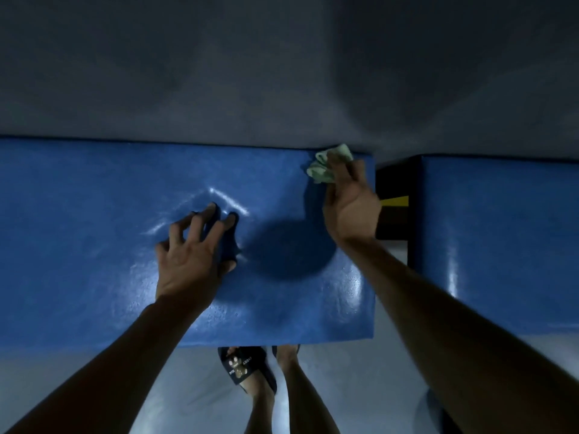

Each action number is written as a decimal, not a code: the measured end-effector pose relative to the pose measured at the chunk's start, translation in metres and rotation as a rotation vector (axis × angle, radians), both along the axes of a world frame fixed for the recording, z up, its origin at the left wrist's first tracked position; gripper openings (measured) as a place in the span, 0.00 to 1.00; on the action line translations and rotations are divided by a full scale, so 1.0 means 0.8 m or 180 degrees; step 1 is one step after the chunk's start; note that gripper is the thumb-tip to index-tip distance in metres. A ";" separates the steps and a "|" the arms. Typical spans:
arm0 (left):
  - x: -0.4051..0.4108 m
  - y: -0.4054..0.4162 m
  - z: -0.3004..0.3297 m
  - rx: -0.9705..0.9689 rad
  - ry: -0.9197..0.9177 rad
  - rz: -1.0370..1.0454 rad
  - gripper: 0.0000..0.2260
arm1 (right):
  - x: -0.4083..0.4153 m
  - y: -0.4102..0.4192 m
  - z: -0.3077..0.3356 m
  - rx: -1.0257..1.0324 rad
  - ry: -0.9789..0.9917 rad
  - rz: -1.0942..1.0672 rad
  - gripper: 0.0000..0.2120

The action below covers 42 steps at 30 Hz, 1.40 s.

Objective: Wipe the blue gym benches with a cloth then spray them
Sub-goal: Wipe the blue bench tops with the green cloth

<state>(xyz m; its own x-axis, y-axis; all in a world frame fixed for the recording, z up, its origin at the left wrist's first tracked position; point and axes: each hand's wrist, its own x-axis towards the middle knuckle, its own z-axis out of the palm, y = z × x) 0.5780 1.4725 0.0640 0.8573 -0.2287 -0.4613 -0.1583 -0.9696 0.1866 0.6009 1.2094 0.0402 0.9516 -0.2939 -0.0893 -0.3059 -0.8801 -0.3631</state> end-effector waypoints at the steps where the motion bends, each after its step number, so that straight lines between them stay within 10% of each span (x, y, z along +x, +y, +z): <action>1: 0.000 0.000 0.000 0.0008 0.0010 0.0003 0.37 | 0.005 0.021 -0.005 0.0013 0.0062 -0.0043 0.26; 12: 0.000 -0.007 0.008 0.0094 0.0066 0.0065 0.38 | 0.039 0.012 0.015 -0.0210 0.0263 0.1770 0.30; 26: -0.002 -0.009 0.001 0.0101 0.0042 0.0084 0.37 | -0.047 -0.099 -0.021 0.0772 -0.0452 -0.0346 0.29; 42: 0.000 -0.012 0.005 0.0195 0.0106 0.0049 0.38 | -0.135 -0.080 0.004 0.0148 -0.0113 0.1390 0.22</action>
